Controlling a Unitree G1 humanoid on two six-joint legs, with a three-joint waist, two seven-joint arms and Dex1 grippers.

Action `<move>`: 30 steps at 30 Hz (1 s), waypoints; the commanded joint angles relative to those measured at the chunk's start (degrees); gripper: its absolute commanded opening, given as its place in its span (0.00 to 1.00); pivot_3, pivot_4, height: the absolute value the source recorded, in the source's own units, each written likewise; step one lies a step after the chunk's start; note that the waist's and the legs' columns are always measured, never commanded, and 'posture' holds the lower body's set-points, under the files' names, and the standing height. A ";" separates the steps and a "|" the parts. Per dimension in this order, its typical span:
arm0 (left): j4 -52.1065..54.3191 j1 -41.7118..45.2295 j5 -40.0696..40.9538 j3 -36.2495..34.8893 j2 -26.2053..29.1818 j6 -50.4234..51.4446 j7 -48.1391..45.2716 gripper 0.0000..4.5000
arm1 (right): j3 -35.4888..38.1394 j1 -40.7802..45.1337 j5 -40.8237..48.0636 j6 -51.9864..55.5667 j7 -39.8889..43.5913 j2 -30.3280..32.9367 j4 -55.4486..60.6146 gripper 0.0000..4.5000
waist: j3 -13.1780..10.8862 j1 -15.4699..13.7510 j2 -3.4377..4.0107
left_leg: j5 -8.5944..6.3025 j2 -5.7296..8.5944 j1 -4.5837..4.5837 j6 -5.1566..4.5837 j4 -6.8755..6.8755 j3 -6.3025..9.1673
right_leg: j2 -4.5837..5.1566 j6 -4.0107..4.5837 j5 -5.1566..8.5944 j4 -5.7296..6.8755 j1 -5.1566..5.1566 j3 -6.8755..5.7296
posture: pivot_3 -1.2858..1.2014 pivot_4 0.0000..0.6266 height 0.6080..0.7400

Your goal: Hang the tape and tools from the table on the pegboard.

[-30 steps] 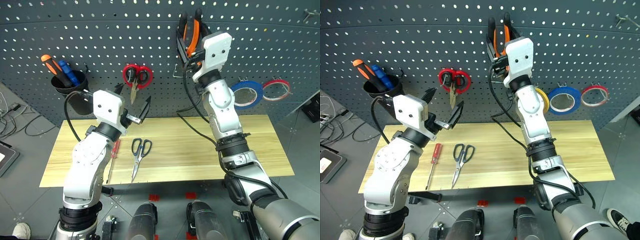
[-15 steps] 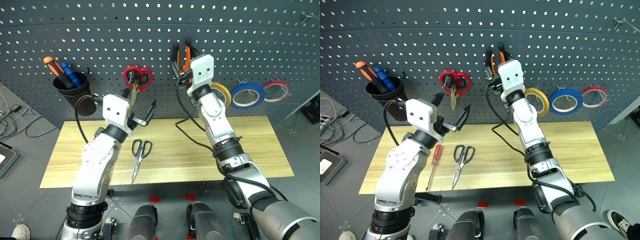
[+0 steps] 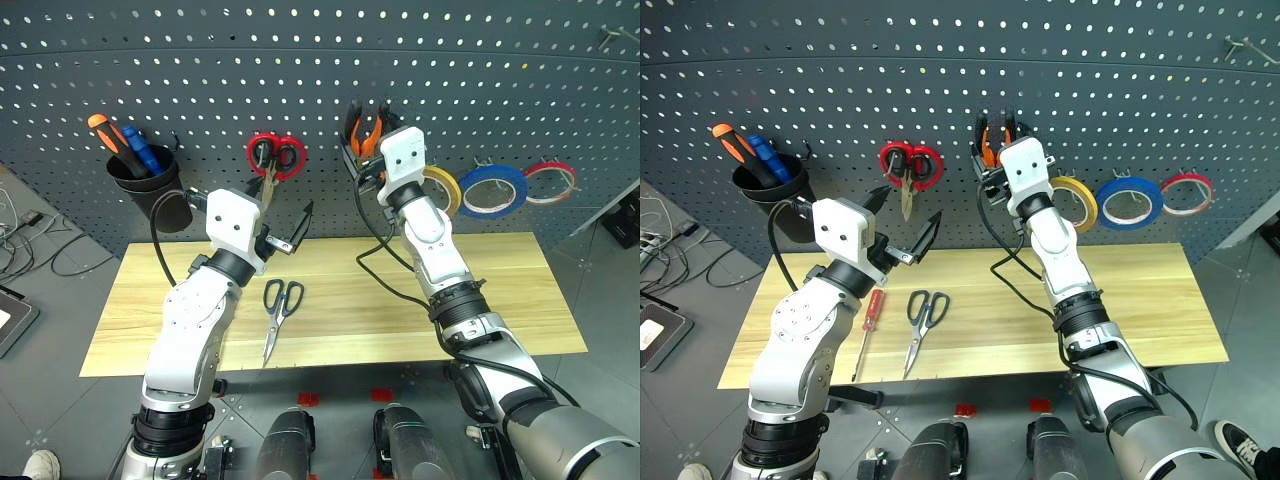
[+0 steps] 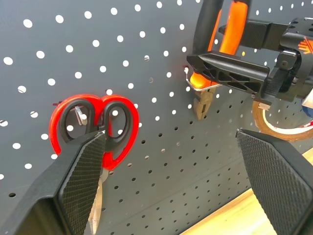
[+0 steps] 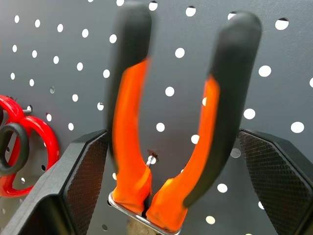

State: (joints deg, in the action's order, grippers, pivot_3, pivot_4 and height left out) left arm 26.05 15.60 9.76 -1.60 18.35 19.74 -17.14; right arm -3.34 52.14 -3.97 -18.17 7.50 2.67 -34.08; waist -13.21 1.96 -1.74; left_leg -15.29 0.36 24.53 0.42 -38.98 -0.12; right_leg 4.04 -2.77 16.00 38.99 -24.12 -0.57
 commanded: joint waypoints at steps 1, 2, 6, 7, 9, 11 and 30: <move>1.28 0.23 0.18 -0.12 0.31 -0.33 -0.53 1.00 | 1.12 -0.85 2.25 0.95 1.92 0.92 5.37 0.99 | 0.00 -0.02 0.00 | 0.00 0.00 0.00 0.00 0.00 0.00 | 0.00 0.00 0.00 0.00 0.00 0.00 | 0.50 0.31 1.00; 1.33 0.20 0.22 -0.15 0.32 -0.30 -0.56 1.00 | 1.16 -1.30 2.74 1.61 2.60 1.20 6.51 0.99 | 0.00 -0.04 0.00 | 0.00 0.00 0.00 0.00 0.00 0.00 | 0.00 0.00 0.00 0.00 0.00 0.00 | 0.50 0.32 1.00; 1.76 -0.44 0.33 -0.15 0.32 -0.14 -0.82 1.00 | 1.05 -4.73 5.65 5.97 7.28 3.07 14.01 0.99 | 0.00 -0.10 0.00 | -0.01 0.00 0.00 -0.01 0.00 0.01 | 0.01 0.00 0.00 -0.01 0.01 0.00 | 0.49 0.33 1.00; 1.99 -0.75 0.39 -0.14 0.33 -0.03 -0.89 1.00 | 0.98 -5.89 6.62 7.44 8.80 3.71 16.53 0.99 | 0.00 -0.10 0.00 | -0.01 0.00 0.00 -0.01 0.00 0.02 | 0.01 0.00 0.00 0.00 0.01 0.00 | 0.49 0.33 1.00; 2.58 -1.45 0.58 -0.26 0.33 0.23 -0.98 1.00 | 0.69 -7.87 8.60 10.39 11.73 4.83 20.94 0.99 | 0.00 -0.06 0.00 | -0.01 0.01 0.01 -0.02 0.01 0.02 | 0.02 0.00 0.00 -0.01 0.02 0.00 | 0.49 0.33 1.00; 3.43 -3.06 0.94 -0.44 0.22 1.03 -0.89 1.00 | -0.10 -10.81 12.30 14.60 17.07 6.83 26.35 0.99 | -0.01 0.02 0.01 | -0.02 0.00 0.01 -0.03 0.01 0.01 | 0.01 0.00 0.00 -0.01 0.01 0.02 | 0.49 0.35 1.00; -6.57 -8.74 -6.10 2.84 -7.52 25.57 13.02 1.00 | -11.30 -28.29 17.13 5.57 57.11 23.48 28.90 0.99 | -2.36 0.47 0.22 | -0.42 0.01 -0.74 -0.72 -0.06 0.08 | 0.04 0.11 0.08 -0.18 0.85 0.00 | 0.47 0.55 1.00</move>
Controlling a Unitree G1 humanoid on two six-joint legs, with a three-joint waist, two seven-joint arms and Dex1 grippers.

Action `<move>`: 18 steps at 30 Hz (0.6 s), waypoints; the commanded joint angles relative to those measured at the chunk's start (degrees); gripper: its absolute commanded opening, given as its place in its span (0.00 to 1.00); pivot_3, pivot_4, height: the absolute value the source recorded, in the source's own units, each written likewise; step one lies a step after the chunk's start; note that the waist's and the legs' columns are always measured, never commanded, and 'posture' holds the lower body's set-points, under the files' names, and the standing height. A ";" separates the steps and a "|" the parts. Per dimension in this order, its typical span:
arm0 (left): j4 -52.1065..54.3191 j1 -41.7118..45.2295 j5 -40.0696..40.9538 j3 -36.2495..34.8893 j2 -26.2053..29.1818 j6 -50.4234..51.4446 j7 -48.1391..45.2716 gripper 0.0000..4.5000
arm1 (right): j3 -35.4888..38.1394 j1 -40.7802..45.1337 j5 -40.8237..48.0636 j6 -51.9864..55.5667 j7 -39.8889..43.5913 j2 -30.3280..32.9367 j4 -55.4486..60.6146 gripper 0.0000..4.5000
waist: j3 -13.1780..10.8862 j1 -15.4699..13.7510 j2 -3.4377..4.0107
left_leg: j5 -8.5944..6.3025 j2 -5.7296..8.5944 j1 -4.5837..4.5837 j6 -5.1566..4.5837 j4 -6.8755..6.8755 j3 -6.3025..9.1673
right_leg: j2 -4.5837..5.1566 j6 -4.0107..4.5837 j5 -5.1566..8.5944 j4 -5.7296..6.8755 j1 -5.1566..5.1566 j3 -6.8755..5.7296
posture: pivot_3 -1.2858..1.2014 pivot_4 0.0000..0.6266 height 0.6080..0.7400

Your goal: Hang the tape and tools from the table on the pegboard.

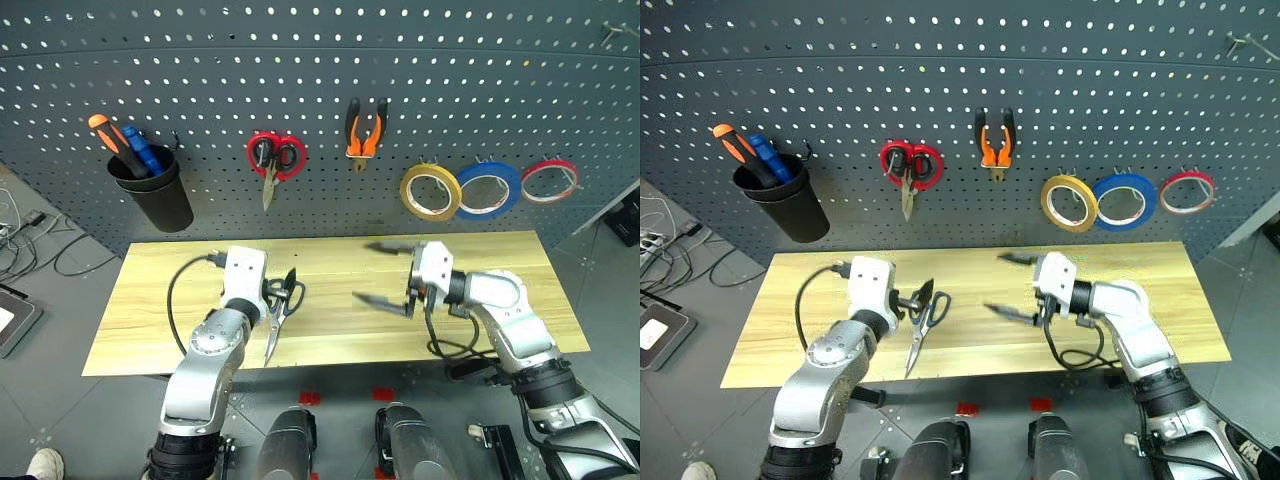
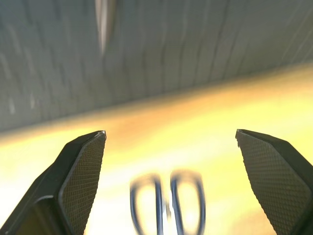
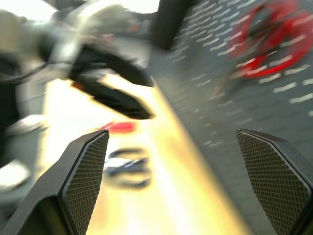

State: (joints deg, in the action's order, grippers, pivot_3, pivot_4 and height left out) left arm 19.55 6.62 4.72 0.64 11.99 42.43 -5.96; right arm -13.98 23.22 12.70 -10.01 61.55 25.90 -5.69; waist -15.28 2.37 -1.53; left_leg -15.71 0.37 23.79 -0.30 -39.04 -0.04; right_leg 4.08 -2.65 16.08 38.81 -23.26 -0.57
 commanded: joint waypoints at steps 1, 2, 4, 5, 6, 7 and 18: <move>-0.70 0.43 -1.20 0.80 -1.58 4.34 2.23 1.00 | -0.96 0.72 0.62 -2.79 3.95 0.21 0.34 0.99 | -0.68 0.18 -0.02 | 0.00 -0.01 -0.01 0.00 -0.02 0.00 | 0.02 0.00 0.00 0.03 0.00 0.01 | 0.47 0.57 1.00; -1.22 0.59 -1.07 0.85 -2.21 5.60 2.43 1.00 | -1.24 0.74 0.94 -2.98 4.91 0.18 0.43 0.99 | -0.89 0.24 -0.03 | 0.00 -0.03 0.00 0.01 -0.02 0.04 | 0.02 0.00 0.00 0.04 0.00 0.00 | 0.47 0.58 1.00; -1.84 0.81 -1.30 1.55 -2.65 7.88 2.65 1.00 | -1.65 0.49 1.39 -3.02 6.32 0.11 1.07 0.99 | -1.57 0.47 -0.01 | 0.01 -0.04 0.00 0.01 -0.02 0.07 | 0.04 0.01 0.01 0.05 0.00 0.01 | 0.47 0.60 1.00; -1.86 0.83 -1.40 1.82 -2.69 8.91 2.69 1.00 | -1.75 0.32 1.47 -2.99 6.72 0.02 1.46 0.99 | -1.80 0.55 -0.01 | 0.01 -0.05 0.01 0.01 -0.02 0.08 | 0.06 0.02 0.01 0.04 0.00 0.01 | 0.47 0.61 1.00; -1.68 0.73 -1.66 2.16 -2.63 9.79 2.85 1.00 | -1.95 0.09 1.43 -3.05 7.12 -0.01 1.88 0.99 | -2.16 0.63 -0.03 | 0.01 -0.05 0.01 0.01 -0.02 0.09 | 0.08 0.03 0.01 0.04 0.00 0.02 | 0.46 0.62 1.00; -1.43 0.58 -1.81 2.30 -2.70 10.75 3.05 1.00 | -2.12 -0.12 1.28 -3.20 7.41 -0.09 2.07 0.99 | -2.52 0.74 -0.03 | 0.01 -0.05 0.01 0.02 -0.02 0.08 | 0.09 0.03 0.01 0.04 0.00 0.03 | 0.46 0.62 1.00; 0.15 -3.26 -1.49 3.78 -0.42 16.91 1.60 1.00 | -3.63 -1.91 -1.99 -4.68 6.64 -0.31 1.03 0.99 | -4.71 1.00 0.08 | 0.01 -0.05 0.01 0.03 -0.02 0.10 | 0.20 0.03 0.02 0.08 0.00 0.05 | 0.45 0.67 1.00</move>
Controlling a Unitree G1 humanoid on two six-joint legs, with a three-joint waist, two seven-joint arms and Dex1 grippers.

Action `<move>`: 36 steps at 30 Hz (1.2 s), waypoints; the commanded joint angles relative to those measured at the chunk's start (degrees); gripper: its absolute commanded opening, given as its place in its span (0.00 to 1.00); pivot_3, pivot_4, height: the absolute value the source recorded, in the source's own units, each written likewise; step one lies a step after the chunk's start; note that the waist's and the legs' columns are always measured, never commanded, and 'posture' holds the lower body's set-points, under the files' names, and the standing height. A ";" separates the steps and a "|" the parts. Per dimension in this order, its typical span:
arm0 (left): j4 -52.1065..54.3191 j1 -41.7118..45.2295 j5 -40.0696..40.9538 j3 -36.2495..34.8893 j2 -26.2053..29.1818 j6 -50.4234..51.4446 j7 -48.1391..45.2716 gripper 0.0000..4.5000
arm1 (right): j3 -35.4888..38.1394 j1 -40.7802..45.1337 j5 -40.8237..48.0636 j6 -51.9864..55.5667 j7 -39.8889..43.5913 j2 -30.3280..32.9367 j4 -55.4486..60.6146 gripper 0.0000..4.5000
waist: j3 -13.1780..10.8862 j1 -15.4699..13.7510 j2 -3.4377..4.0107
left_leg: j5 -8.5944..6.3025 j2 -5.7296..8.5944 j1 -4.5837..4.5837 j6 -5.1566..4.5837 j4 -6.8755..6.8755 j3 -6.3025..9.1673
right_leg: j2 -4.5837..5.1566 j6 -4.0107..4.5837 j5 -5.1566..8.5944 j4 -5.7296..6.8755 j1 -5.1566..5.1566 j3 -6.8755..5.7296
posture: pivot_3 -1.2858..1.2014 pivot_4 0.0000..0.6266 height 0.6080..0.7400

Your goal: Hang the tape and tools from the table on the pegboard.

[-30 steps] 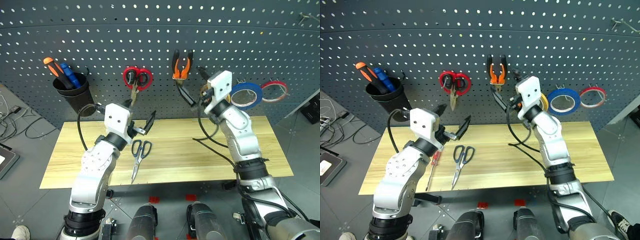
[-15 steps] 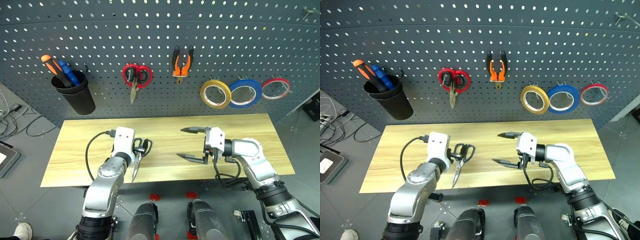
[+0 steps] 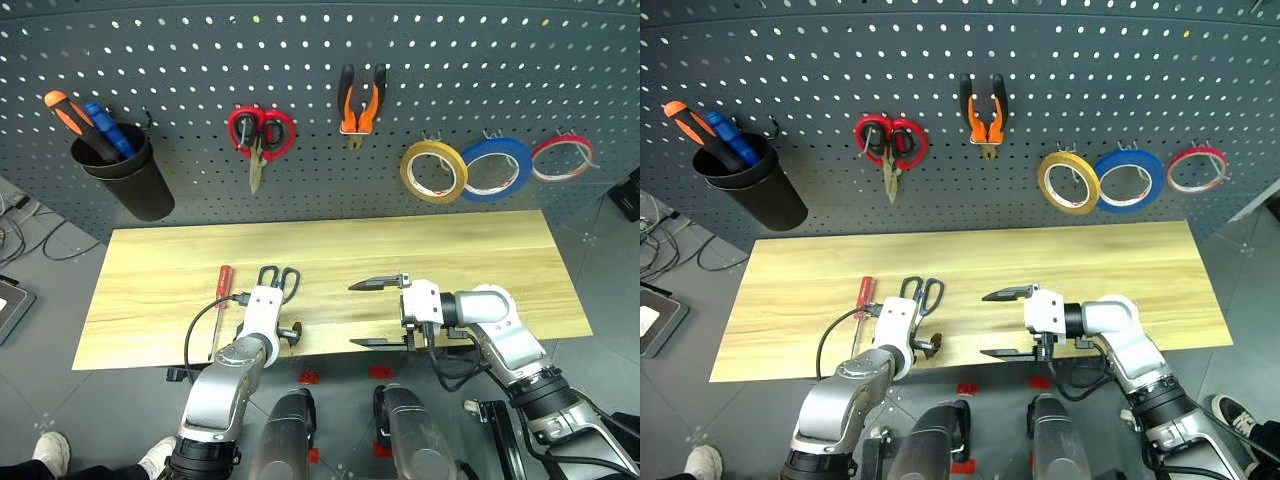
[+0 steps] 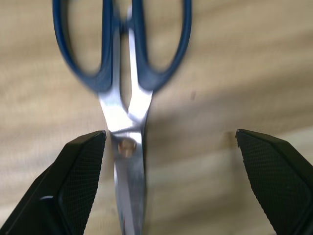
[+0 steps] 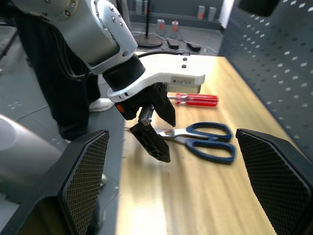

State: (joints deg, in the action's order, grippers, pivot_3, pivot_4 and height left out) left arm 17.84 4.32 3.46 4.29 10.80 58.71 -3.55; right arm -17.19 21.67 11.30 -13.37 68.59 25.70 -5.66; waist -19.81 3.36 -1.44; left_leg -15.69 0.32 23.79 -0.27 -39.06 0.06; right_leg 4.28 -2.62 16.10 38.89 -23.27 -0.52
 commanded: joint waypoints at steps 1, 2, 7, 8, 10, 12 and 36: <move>1.38 -1.05 -0.23 0.13 1.13 0.43 -1.01 1.00 | -0.38 -0.38 -0.91 -1.26 -0.75 -0.21 0.88 0.99 | -0.37 0.02 -0.01 | 0.00 0.00 0.00 0.00 0.00 0.00 | 0.00 0.00 0.00 0.01 0.00 -0.01 | 0.45 0.69 1.00; 0.64 -0.90 -0.34 0.02 1.55 0.18 -1.20 1.00 | -0.25 -0.35 -1.32 -1.02 -1.47 -0.52 0.61 0.99 | -0.55 0.00 0.02 | 0.00 0.00 0.00 0.00 0.00 0.00 | 0.01 0.00 0.00 0.02 -0.01 -0.01 | 0.45 0.69 1.00; -2.39 0.72 -0.44 -0.58 3.48 0.69 -2.58 1.00 | -0.15 -0.26 -1.91 -0.04 -2.82 -1.02 0.73 0.99 | -1.17 0.03 0.20 | 0.01 0.00 -0.01 0.01 0.01 0.00 | 0.02 0.00 0.00 0.03 -0.01 -0.03 | 0.45 0.71 1.00; -2.86 1.06 -0.55 -0.40 3.94 0.73 -2.86 0.96 | -0.18 -0.27 -1.95 0.00 -2.82 -1.02 0.75 1.00 | -1.21 0.03 0.24 | 0.01 0.00 -0.01 0.01 0.01 0.00 | 0.03 0.00 0.00 0.04 -0.01 -0.03 | 0.45 0.71 1.00; -3.20 1.50 -0.58 -0.56 4.27 1.01 -2.79 0.86 | -0.18 -0.31 -1.95 0.14 -2.80 -1.00 0.84 1.00 | -1.28 0.05 0.28 | 0.00 0.00 -0.02 0.01 0.01 0.00 | 0.03 0.00 0.00 0.04 -0.01 -0.04 | 0.45 0.72 1.00; -2.96 1.66 -0.44 -0.79 4.35 1.58 -2.67 0.73 | -0.06 -0.04 -1.88 0.61 -3.02 -1.16 0.65 1.00 | -1.48 0.14 0.29 | 0.00 0.00 -0.02 0.02 0.01 -0.01 | 0.02 0.00 0.00 0.03 -0.01 -0.03 | 0.45 0.72 1.00; 2.88 -0.17 -2.35 2.02 8.16 -11.17 -4.99 0.12 | 3.77 -0.47 3.20 1.86 -2.80 -0.56 2.42 1.00 | -2.22 0.61 0.32 | 0.11 0.00 0.04 0.24 0.09 0.03 | 0.03 -0.01 0.00 0.00 -0.08 -0.09 | 0.45 0.55 1.00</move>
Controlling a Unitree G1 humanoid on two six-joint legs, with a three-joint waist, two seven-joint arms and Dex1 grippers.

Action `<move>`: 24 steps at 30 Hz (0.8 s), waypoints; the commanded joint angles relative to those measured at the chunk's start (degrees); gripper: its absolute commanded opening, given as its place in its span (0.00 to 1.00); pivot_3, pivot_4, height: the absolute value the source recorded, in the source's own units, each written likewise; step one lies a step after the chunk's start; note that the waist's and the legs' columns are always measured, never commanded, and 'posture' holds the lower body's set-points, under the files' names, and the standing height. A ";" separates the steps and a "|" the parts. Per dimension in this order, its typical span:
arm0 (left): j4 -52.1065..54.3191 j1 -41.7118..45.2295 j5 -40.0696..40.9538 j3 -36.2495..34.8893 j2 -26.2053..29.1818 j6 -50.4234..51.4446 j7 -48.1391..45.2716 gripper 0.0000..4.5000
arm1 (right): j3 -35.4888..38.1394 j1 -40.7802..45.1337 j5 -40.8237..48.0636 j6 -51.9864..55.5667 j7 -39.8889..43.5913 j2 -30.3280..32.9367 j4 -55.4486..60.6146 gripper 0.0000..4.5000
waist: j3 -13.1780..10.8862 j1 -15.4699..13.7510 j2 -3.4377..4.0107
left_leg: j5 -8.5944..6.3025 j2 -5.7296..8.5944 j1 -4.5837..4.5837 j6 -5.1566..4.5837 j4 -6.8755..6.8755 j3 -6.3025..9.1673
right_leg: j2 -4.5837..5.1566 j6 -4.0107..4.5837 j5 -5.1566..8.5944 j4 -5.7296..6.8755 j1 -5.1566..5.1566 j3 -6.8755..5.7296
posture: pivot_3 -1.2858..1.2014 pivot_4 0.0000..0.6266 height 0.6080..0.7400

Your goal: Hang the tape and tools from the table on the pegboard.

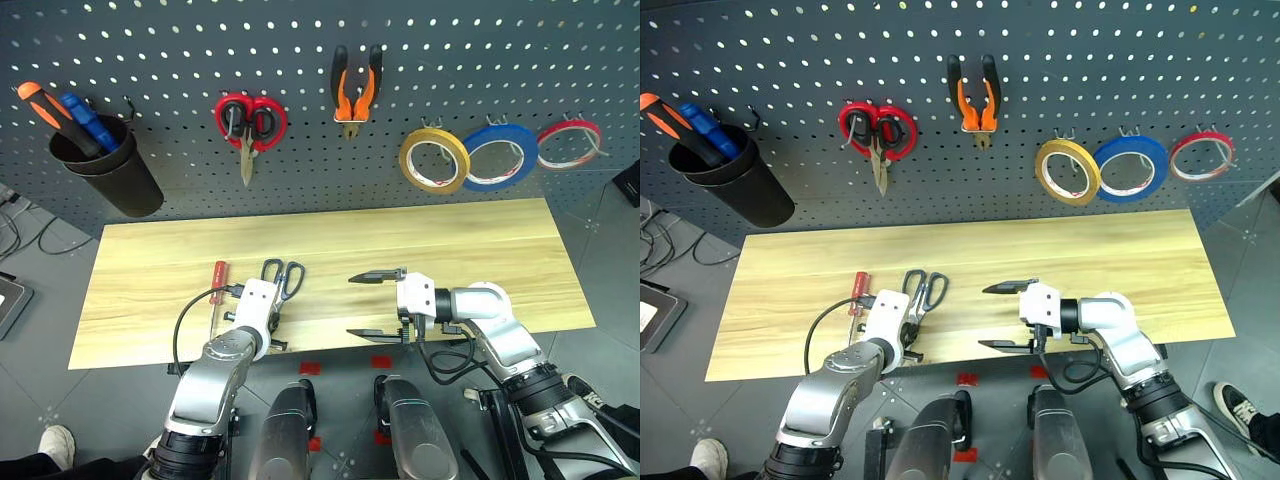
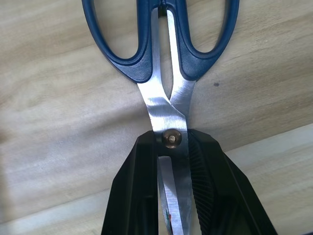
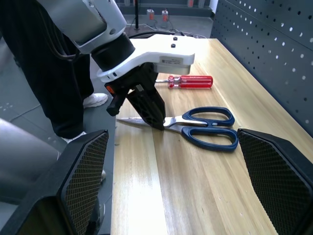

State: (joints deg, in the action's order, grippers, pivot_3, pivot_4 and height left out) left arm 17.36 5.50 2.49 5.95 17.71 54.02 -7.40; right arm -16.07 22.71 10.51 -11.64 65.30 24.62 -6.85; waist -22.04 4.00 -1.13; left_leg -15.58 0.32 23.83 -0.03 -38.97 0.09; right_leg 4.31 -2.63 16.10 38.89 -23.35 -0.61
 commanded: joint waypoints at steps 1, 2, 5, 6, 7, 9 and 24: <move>4.50 -1.94 -1.70 0.66 1.99 -8.65 -1.60 0.12 | 3.40 -1.90 5.30 0.70 0.53 0.51 4.52 1.00 | 0.05 -0.10 -0.01 | 0.08 0.00 0.01 0.14 0.02 0.00 | 0.00 0.00 0.00 -0.03 0.00 0.00 | 0.45 0.53 1.00; 6.05 -2.76 -2.28 1.14 2.95 -11.19 -2.14 0.12 | 4.34 -2.36 6.92 1.79 0.29 0.47 5.94 1.00 | 0.11 -0.19 -0.05 | 0.10 0.00 0.05 0.18 0.03 0.01 | 0.01 0.00 0.00 -0.04 -0.03 -0.02 | 0.45 0.51 1.00; 11.24 -5.31 -3.93 1.82 4.89 -16.37 -2.71 0.12 | 6.86 -3.11 11.42 5.98 -0.69 0.99 11.38 1.00 | 0.32 -0.36 -0.11 | 0.12 0.00 0.09 0.23 0.03 0.01 | 0.03 0.00 0.00 -0.06 -0.06 -0.01 | 0.45 0.45 1.00; 12.15 -5.70 -4.45 1.87 5.23 -17.67 -2.70 0.12 | 7.43 -2.91 12.10 6.96 -1.24 0.99 12.35 1.00 | 0.49 -0.39 -0.14 | 0.12 0.01 0.10 0.24 0.04 0.00 | 0.03 0.00 0.00 -0.06 -0.07 -0.01 | 0.45 0.44 1.00; 13.21 -6.09 -5.09 1.88 5.43 -19.19 -2.45 0.12 | 8.20 -2.57 12.79 8.03 -2.23 0.90 13.45 1.00 | 0.78 -0.44 -0.12 | 0.12 0.00 0.10 0.26 0.05 0.00 | 0.03 0.00 0.00 -0.07 -0.07 -0.02 | 0.45 0.43 1.00; 14.38 -6.58 -6.03 1.87 5.53 -21.21 -2.19 0.12 | 9.30 -2.04 13.67 9.74 -3.83 0.61 14.93 1.00 | 1.37 -0.55 -0.13 | 0.13 0.01 0.12 0.27 0.06 0.00 | 0.03 0.00 0.00 -0.08 -0.08 -0.05 | 0.45 0.41 1.00; 13.81 -3.94 -15.72 -2.37 6.95 -39.19 0.85 0.12 | 12.24 3.72 14.62 13.97 -13.07 -4.00 17.21 1.00 | 6.47 -0.86 -0.58 | 0.12 0.07 0.40 0.25 0.06 -0.15 | -0.02 0.00 0.00 -0.14 -0.36 -0.09 | 0.45 0.27 1.00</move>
State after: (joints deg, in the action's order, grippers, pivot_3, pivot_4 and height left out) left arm 29.36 0.83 -11.69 4.58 24.91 17.45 -7.41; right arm -5.41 25.71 24.33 3.33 52.66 21.02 8.97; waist -15.57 3.14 -1.71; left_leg -15.46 0.39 24.24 0.21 -38.91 -0.06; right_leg 4.29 -2.63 16.09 38.75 -23.71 -0.70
